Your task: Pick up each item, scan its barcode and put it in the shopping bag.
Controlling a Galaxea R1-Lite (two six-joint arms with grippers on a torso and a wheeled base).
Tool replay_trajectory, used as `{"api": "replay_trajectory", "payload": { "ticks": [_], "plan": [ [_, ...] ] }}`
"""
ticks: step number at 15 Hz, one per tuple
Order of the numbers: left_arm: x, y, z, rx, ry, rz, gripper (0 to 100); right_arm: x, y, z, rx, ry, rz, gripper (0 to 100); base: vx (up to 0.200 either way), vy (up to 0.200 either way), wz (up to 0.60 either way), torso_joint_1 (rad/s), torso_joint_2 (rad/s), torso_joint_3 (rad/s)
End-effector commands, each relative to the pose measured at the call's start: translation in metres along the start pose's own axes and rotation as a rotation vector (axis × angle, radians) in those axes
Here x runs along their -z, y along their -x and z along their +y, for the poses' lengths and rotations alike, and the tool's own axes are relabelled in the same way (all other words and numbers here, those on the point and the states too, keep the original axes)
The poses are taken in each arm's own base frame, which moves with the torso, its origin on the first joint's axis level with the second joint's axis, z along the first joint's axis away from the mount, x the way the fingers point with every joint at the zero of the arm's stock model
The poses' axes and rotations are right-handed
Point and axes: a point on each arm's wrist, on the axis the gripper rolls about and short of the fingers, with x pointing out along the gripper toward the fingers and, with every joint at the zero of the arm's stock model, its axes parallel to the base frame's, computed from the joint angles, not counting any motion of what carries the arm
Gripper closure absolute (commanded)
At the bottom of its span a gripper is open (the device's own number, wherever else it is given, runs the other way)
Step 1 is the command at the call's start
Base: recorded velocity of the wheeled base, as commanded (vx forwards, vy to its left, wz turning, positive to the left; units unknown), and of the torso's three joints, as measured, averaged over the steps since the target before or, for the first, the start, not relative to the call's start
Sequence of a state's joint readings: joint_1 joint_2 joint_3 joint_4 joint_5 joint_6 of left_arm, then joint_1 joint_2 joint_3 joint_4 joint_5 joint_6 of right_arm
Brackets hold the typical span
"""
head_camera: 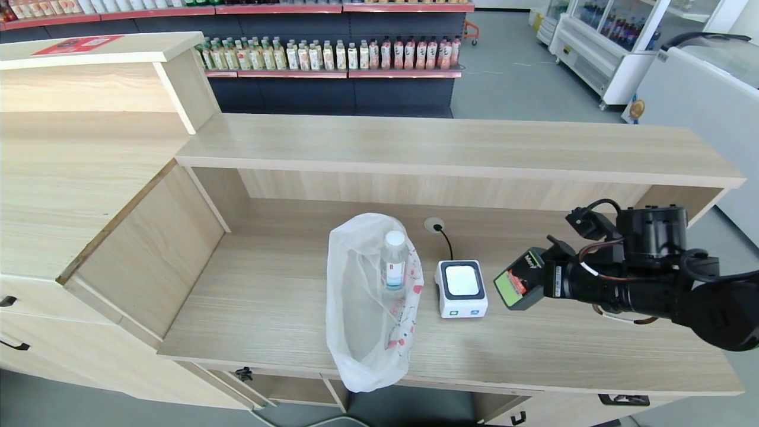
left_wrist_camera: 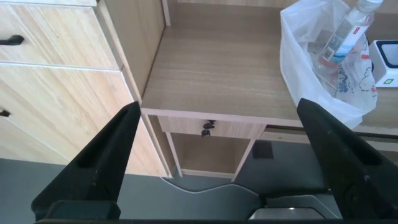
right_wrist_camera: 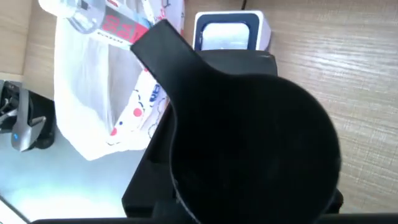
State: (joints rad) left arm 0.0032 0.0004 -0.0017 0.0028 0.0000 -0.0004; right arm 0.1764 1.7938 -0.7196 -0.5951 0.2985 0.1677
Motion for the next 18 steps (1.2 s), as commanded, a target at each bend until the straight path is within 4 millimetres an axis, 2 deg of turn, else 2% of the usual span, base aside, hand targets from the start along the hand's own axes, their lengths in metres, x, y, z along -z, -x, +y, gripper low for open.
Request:
{"api": "replay_trajectory", "payload": {
  "ticks": [1,3,8,10,18],
  "plan": [
    [0.0,0.0,0.0,0.0,0.001,0.0,0,0.009,-0.015,-0.008,0.035,0.005,0.041,100,0.0,0.0,0.0,0.0,0.0,0.0],
    [0.0,0.0,0.0,0.0,0.001,0.0,0,0.009,-0.019,-0.01,0.04,0.007,0.043,100,0.0,0.0,0.0,0.0,0.0,0.0],
    [0.0,0.0,0.0,0.0,0.001,0.0,0,0.004,-0.042,-0.009,0.011,0.024,0.003,100,0.0,0.0,0.0,0.0,0.0,0.0],
    [0.0,0.0,0.0,0.0,0.001,0.0,0,0.011,-0.059,-0.012,0.0,0.04,-0.024,100,0.0,0.0,0.0,0.0,0.0,0.0],
    [0.0,0.0,0.0,0.0,0.001,0.0,0,0.02,-0.083,-0.005,-0.034,0.053,-0.012,100,0.0,0.0,0.0,0.0,0.0,0.0]
  ]
}}
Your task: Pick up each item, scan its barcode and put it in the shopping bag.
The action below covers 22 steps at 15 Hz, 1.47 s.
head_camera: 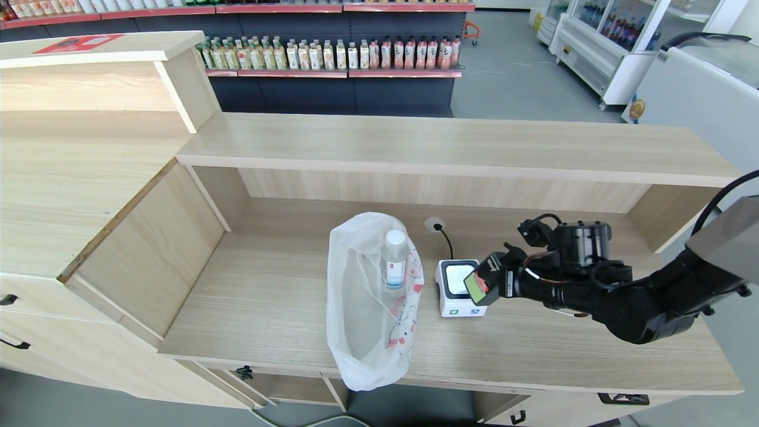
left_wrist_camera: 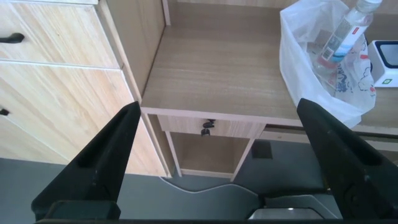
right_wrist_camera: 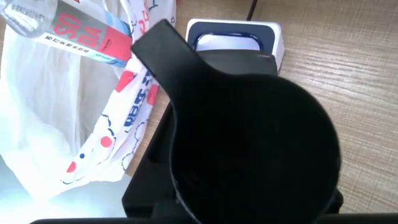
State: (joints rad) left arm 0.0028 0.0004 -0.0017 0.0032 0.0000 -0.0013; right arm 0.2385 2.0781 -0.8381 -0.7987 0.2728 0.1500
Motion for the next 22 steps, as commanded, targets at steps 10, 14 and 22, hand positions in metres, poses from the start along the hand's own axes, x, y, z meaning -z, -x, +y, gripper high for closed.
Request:
{"api": "replay_trajectory", "payload": {
  "ticks": [10,14,22],
  "plan": [
    [0.0,0.0,0.0,0.0,0.0,0.0,0,0.004,-0.044,-0.005,-0.024,-0.017,-0.032,100,0.0,0.0,0.0,0.0,0.0,0.0],
    [0.0,0.0,0.0,0.0,0.0,0.0,0,0.01,-0.056,-0.002,-0.035,-0.025,-0.019,100,0.0,0.0,0.0,0.0,0.0,0.0],
    [0.0,0.0,0.0,0.0,-0.001,0.0,0,-0.032,-0.027,0.019,-0.049,-0.034,-0.202,100,0.0,0.0,0.0,0.0,0.0,0.0]
  ]
}}
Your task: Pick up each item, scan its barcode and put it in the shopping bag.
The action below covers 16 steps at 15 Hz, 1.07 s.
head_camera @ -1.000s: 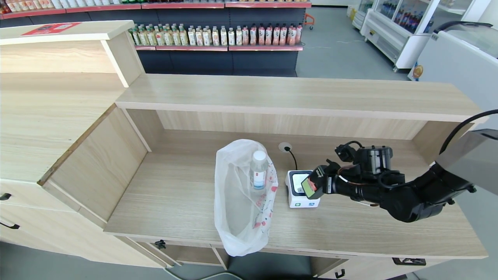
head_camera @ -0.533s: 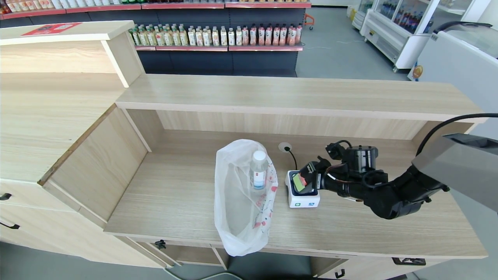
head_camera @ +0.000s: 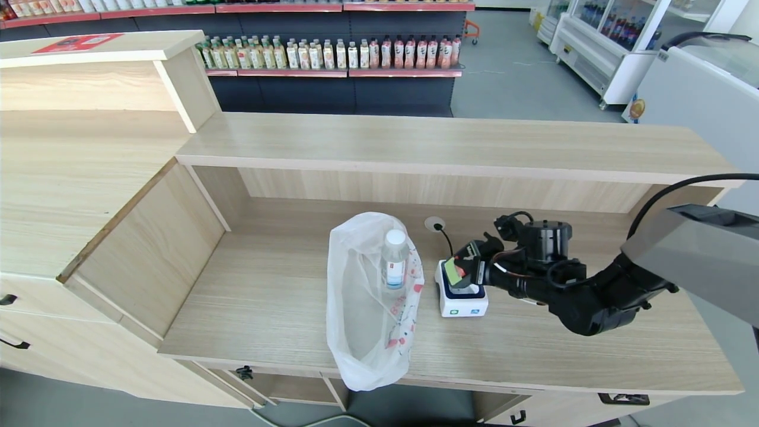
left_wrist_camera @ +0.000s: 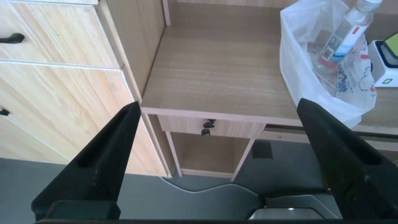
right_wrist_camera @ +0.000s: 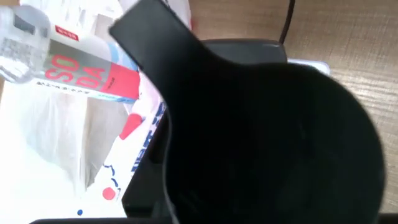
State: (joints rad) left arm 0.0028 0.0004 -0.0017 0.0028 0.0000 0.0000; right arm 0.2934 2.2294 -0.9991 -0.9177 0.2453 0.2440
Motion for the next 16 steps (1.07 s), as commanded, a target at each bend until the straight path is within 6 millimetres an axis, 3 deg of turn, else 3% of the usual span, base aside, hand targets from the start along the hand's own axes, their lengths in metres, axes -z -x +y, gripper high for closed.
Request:
{"api": "replay_trajectory", "payload": {
  "ticks": [1,2,3,4,7,11,16],
  "plan": [
    [0.0,0.0,0.0,0.0,0.0,0.0,0,-0.038,0.028,0.013,0.001,0.014,-0.12,100,0.0,0.0,0.0,0.0,0.0,0.0],
    [0.0,0.0,0.0,0.0,0.002,0.0,0,-0.059,0.054,0.011,0.029,0.032,-0.178,100,0.0,0.0,0.0,0.0,0.0,0.0],
    [0.0,0.0,0.0,0.0,0.0,0.0,0,-0.063,0.062,0.011,0.036,0.048,-0.189,100,0.0,0.0,0.0,0.0,0.0,0.0],
    [0.0,0.0,0.0,0.0,0.0,0.0,0,-0.066,0.097,0.001,0.114,0.207,-0.176,100,0.0,0.0,0.0,0.0,0.0,0.0],
    [0.0,0.0,0.0,0.0,0.003,0.0,0,-0.052,0.13,-0.006,0.233,0.446,-0.153,100,0.0,0.0,0.0,0.0,0.0,0.0],
    [0.0,0.0,0.0,0.0,0.002,0.0,0,-0.048,0.128,0.011,0.213,0.492,-0.181,100,0.0,0.0,0.0,0.0,0.0,0.0],
    [0.0,0.0,0.0,0.0,0.002,0.0,0,-0.032,0.109,0.04,0.096,0.462,-0.141,100,0.0,0.2,0.0,-0.001,0.01,0.002]
  ]
}}
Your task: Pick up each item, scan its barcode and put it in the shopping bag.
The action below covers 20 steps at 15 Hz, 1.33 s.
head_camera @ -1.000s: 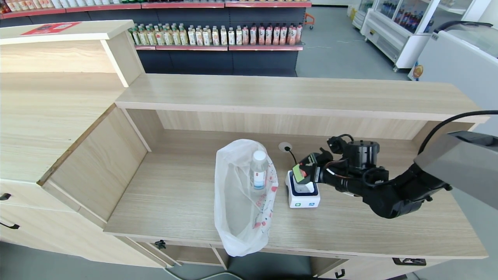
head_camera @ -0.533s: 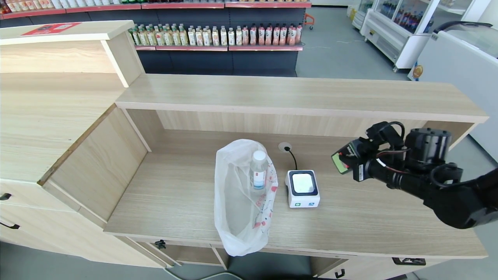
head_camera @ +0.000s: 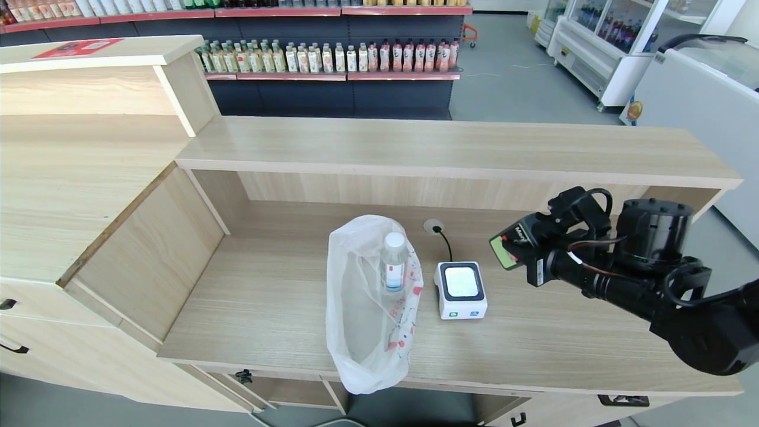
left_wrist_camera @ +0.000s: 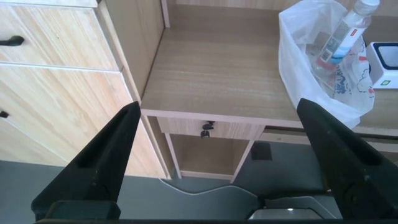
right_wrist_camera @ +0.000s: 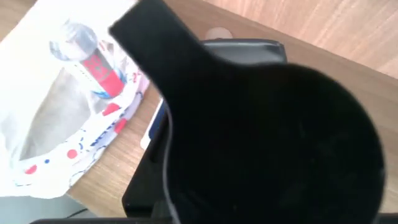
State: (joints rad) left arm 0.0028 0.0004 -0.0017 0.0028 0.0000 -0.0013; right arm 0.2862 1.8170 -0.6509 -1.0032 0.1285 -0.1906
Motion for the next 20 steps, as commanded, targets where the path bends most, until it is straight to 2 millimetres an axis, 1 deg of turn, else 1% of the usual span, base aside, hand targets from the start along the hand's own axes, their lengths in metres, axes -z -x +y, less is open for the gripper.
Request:
{"api": "replay_trajectory", "payload": {
  "ticks": [1,5,8,9,12,15,20],
  "plan": [
    [0.0,0.0,0.0,0.0,0.0,0.0,0,0.005,-0.009,0.021,-0.067,-0.028,0.02,100,0.0,0.0,0.0,0.0,0.0,0.0],
    [0.0,0.0,0.0,0.0,0.0,0.0,0,0.035,-0.03,0.048,-0.15,-0.029,0.118,100,0.0,0.0,0.0,0.0,0.0,0.0],
    [0.0,0.0,0.0,0.0,0.0,0.0,0,0.06,-0.042,0.065,-0.197,-0.028,0.191,100,0.0,0.0,0.0,0.0,0.0,0.0],
    [0.0,0.0,0.0,0.0,0.0,0.0,0,0.062,-0.044,0.069,-0.206,-0.026,0.193,100,0.0,0.0,0.0,0.0,0.0,0.0],
    [0.0,0.0,0.0,0.0,0.0,0.0,0,0.078,-0.062,0.092,-0.253,-0.015,0.156,100,0.0,0.0,0.0,0.0,0.0,0.0],
    [0.0,0.0,0.0,0.0,0.002,0.0,0,0.086,-0.076,0.109,-0.289,-0.006,0.144,100,0.0,0.0,0.0,0.0,0.0,0.0],
    [0.0,0.0,0.0,0.0,0.0,0.0,0,0.097,-0.09,0.127,-0.286,0.008,0.154,100,0.0,0.0,0.0,0.0,0.0,0.0]
  ]
}}
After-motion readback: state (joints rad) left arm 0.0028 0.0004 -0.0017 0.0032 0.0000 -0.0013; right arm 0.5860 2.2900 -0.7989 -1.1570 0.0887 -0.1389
